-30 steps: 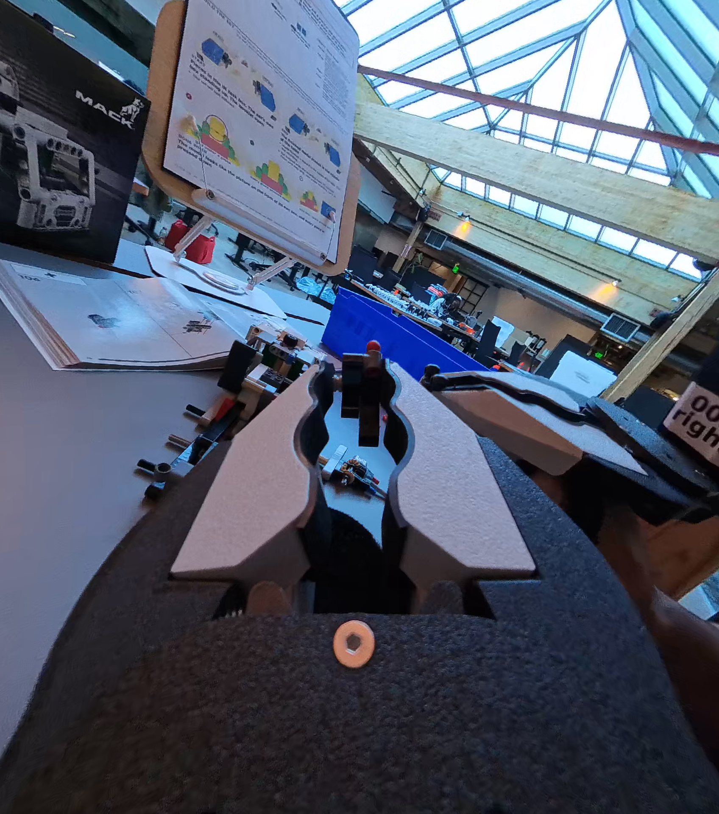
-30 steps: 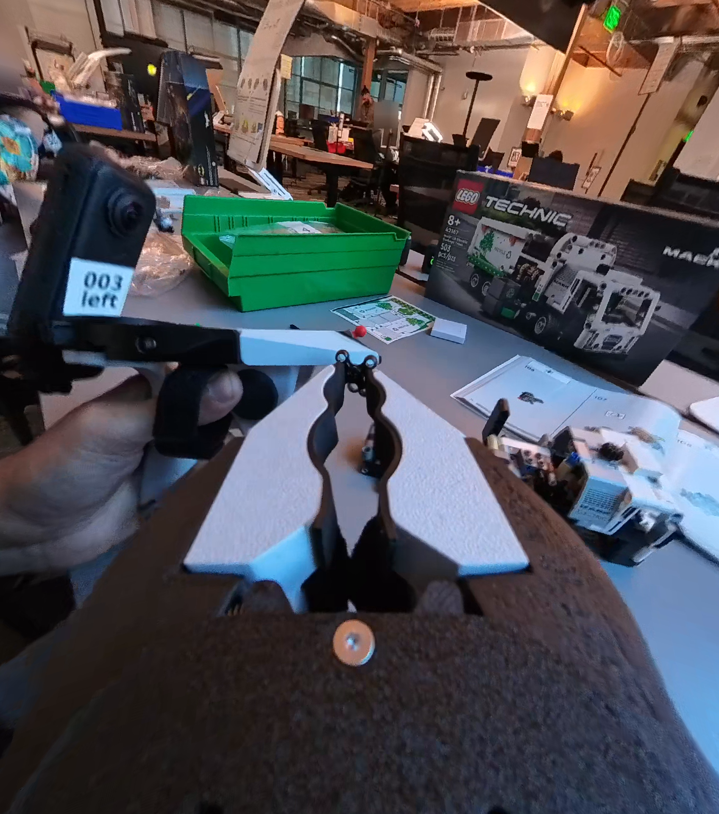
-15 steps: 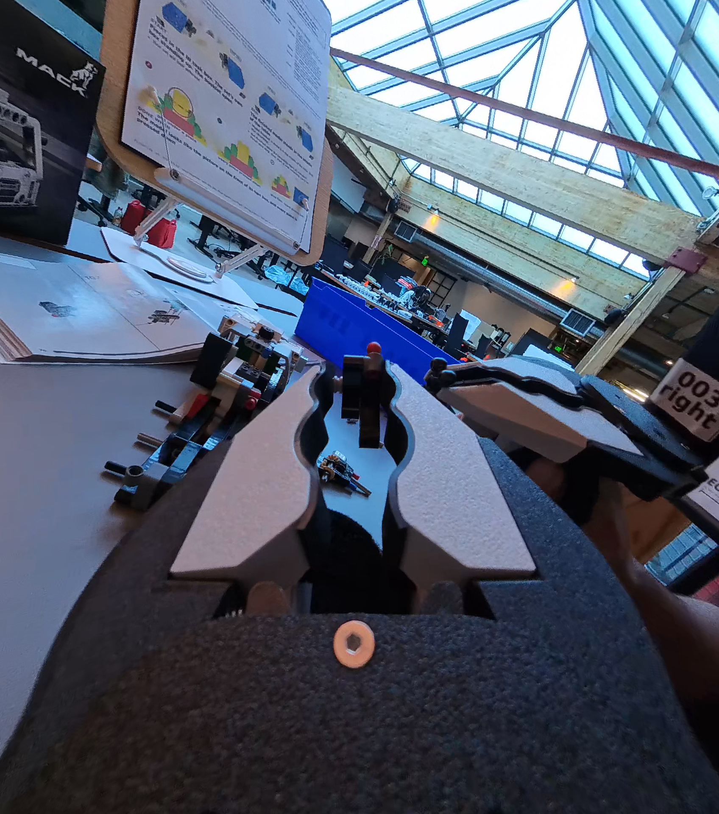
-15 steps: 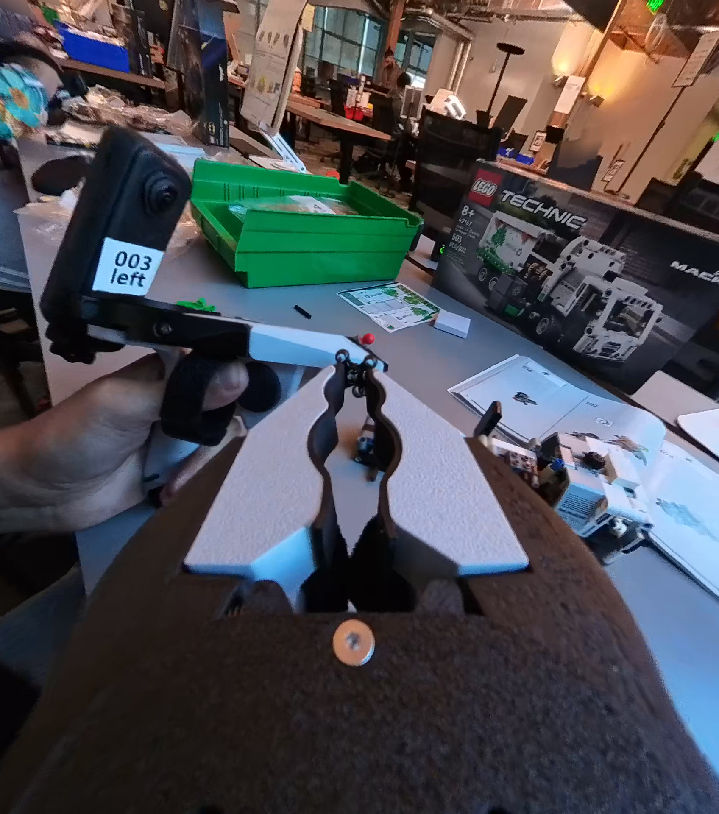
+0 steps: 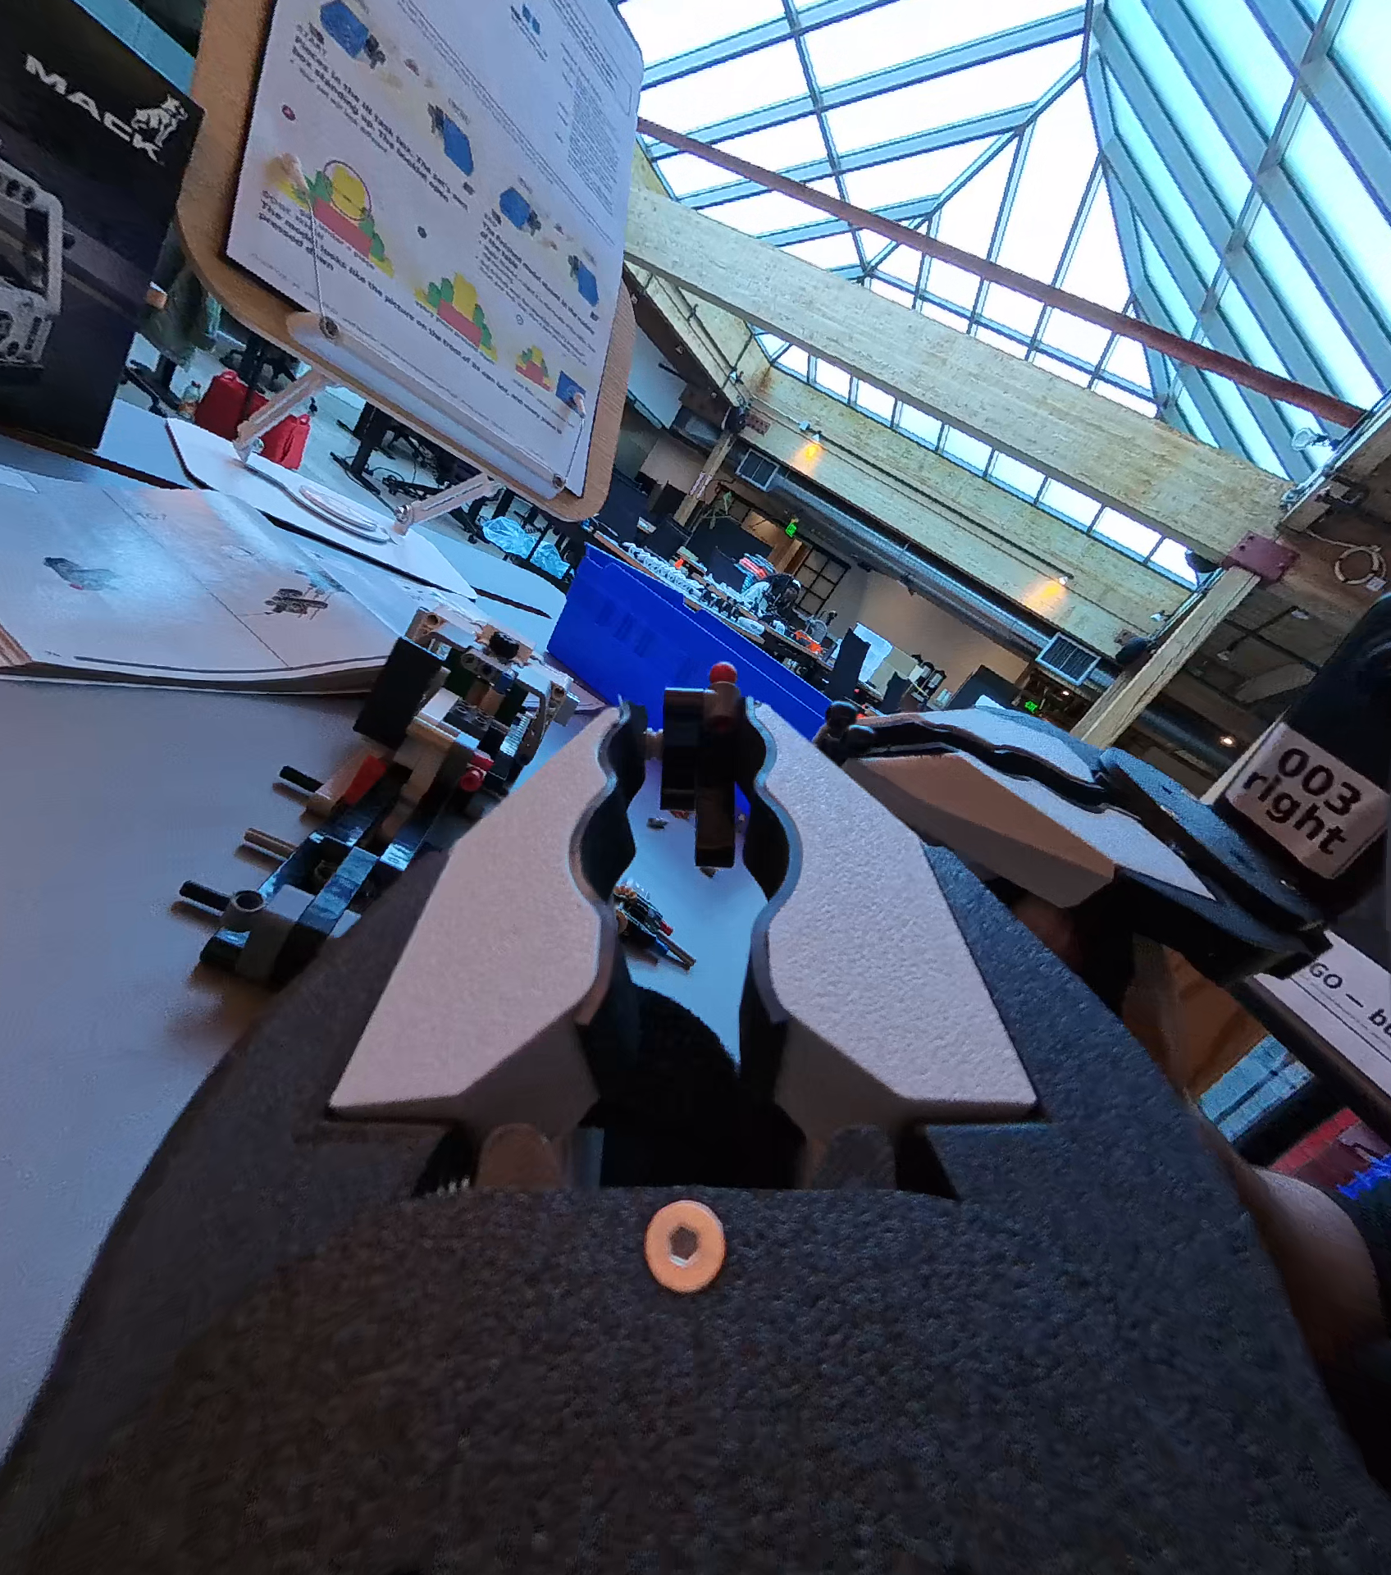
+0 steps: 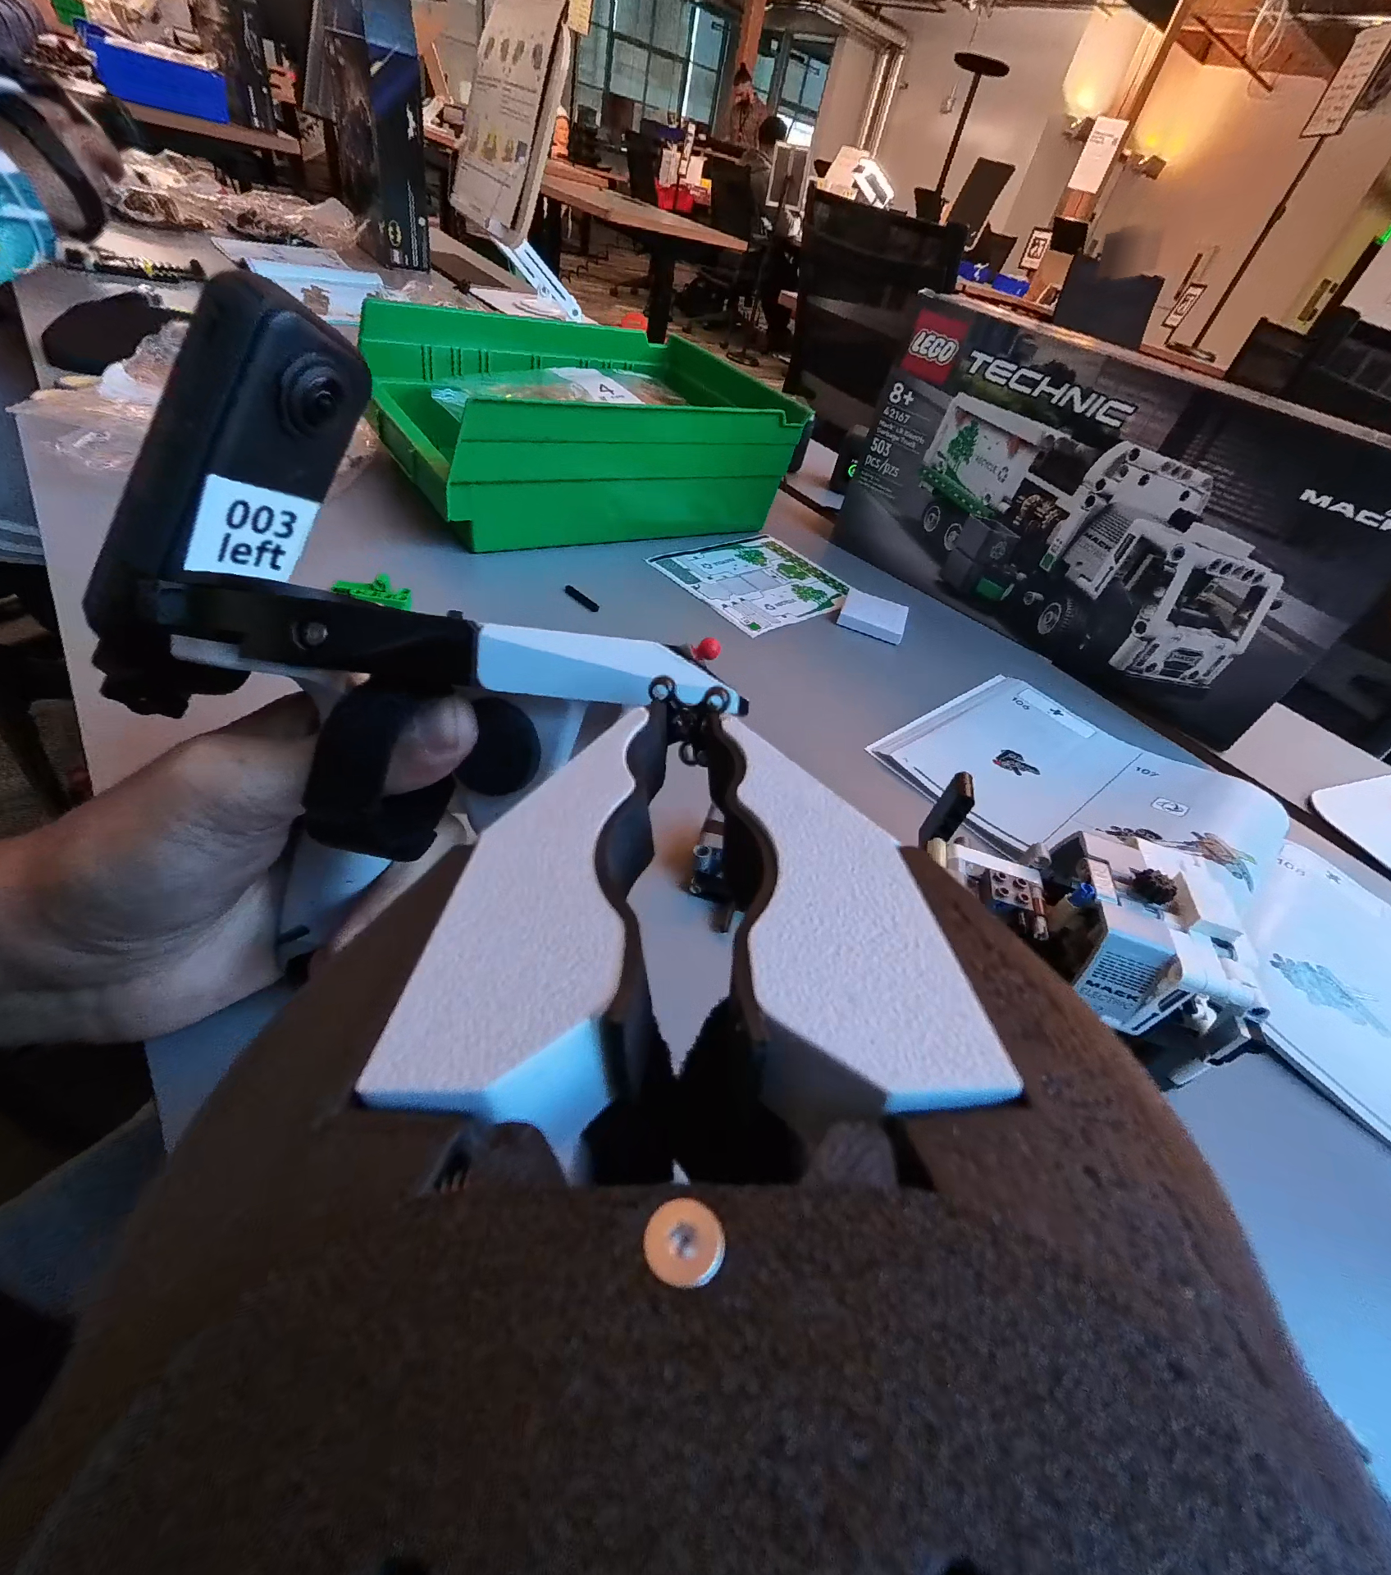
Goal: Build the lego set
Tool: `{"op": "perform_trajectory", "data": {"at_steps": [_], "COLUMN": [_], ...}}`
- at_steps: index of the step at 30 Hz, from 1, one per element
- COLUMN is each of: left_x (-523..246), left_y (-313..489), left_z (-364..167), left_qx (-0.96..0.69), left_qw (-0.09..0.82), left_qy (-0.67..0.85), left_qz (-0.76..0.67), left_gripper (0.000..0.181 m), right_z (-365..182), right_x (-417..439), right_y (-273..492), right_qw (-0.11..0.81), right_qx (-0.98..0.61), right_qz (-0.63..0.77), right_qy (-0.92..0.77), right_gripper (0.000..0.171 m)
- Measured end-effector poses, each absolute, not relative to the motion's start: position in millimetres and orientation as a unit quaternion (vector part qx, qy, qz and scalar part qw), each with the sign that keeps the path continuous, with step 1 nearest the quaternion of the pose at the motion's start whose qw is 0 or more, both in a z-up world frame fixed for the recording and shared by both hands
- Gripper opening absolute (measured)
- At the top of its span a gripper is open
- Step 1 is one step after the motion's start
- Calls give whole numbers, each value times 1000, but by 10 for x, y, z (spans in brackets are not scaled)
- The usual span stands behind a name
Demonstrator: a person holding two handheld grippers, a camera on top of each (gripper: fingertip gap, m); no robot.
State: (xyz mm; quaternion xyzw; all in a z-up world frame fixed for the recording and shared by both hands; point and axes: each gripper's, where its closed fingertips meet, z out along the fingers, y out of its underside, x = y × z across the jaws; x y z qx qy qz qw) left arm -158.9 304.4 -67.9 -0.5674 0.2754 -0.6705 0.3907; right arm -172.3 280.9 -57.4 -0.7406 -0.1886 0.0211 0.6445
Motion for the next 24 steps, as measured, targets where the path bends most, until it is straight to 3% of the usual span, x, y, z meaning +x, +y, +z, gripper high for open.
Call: {"op": "perform_trajectory", "data": {"at_steps": [10,24], "left_x": [-1595,-1532], "left_y": [3061,3026], "left_z": [-700,-821], "left_qx": [-575,-604], "left_qw": [358,315], "left_qy": [246,267], "left_qz": [-693,-681], "left_gripper": [19,19], "right_z": [-591,-701], "right_x": [-1736,-1679], "right_y": [2841,2833], "right_qw": [645,581], "right_qx": [-742,-751], "right_qz": [19,-99], "right_qy": [-184,-300], "right_gripper": [8,8]}}
